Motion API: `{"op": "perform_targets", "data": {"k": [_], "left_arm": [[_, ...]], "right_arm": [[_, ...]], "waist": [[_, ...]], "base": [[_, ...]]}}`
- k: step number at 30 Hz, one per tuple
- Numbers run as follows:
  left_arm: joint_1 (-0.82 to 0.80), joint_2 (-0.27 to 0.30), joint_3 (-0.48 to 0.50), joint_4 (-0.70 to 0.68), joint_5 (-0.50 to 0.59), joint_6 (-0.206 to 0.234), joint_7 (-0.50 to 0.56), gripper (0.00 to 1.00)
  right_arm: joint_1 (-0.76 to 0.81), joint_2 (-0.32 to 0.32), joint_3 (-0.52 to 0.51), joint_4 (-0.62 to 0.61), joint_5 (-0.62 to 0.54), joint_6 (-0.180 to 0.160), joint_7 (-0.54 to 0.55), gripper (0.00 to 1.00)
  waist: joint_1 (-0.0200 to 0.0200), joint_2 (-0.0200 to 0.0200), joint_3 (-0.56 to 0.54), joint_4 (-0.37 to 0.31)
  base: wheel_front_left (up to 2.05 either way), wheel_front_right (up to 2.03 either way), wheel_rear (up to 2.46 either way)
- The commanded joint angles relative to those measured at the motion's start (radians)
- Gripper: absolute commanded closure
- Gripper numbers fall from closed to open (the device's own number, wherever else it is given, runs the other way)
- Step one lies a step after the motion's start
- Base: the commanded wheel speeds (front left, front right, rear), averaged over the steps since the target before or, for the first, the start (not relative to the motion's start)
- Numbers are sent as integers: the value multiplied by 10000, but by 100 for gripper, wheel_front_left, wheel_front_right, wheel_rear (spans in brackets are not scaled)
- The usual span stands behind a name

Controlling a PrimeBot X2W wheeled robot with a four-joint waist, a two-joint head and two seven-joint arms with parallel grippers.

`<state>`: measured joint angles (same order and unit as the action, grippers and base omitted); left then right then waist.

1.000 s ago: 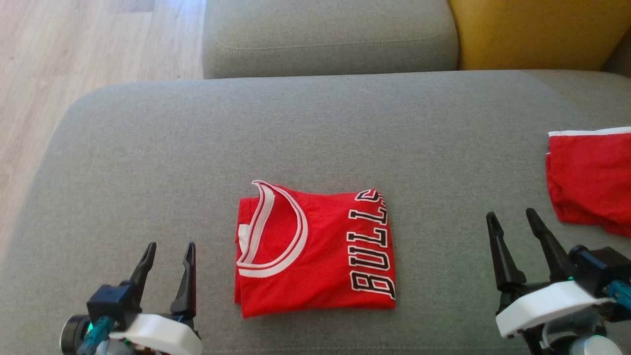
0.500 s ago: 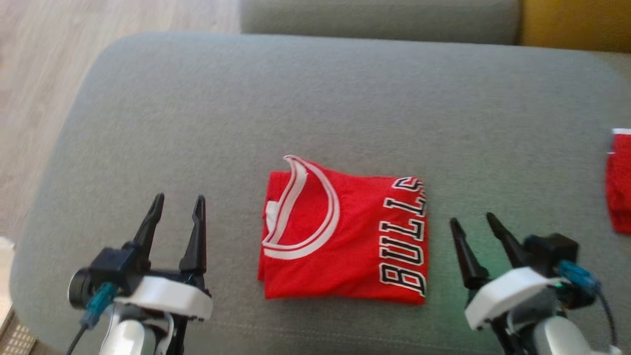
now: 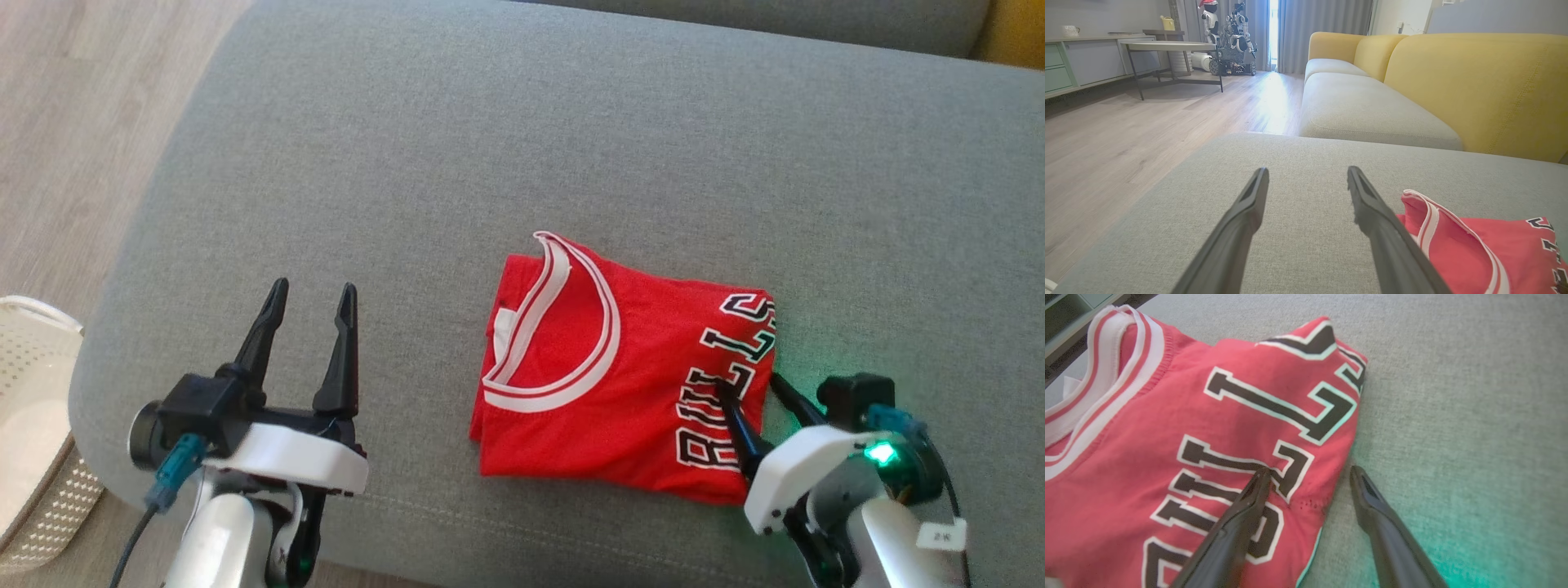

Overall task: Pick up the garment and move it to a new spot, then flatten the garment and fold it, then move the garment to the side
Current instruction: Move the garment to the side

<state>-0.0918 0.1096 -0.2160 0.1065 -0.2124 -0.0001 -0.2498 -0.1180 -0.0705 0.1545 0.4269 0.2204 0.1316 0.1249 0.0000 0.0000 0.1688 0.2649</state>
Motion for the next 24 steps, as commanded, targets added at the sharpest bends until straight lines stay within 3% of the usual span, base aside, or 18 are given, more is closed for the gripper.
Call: {"op": "perform_targets", "data": {"k": [1, 2, 15, 24], "left_arm": [[-512, 24, 366, -347, 99, -21, -117, 0], [-516, 8, 392, -362, 121, -31, -117, 0], [-511, -17, 576, -381, 404, -246, -119, 0], [-792, 120, 554, -547, 598, -478, -119, 0]], "right_arm": [[-260, 119, 344, 99, 87, -9, 142, 86], [-334, 128, 381, 171, 121, -9, 131, 100], [-720, -381, 280, -458, 61, -9, -55, 100], [-1691, -1640, -1044, -1553, -17, -9, 281, 100]], "waist": [[0, 0, 48, -11], [0, 0, 66, -34], [0, 0, 114, -1471], [0, 0, 545, -3147]], "base": [[0, 0, 0], [0, 0, 0], [0, 0, 0], [0, 0, 0]]}}
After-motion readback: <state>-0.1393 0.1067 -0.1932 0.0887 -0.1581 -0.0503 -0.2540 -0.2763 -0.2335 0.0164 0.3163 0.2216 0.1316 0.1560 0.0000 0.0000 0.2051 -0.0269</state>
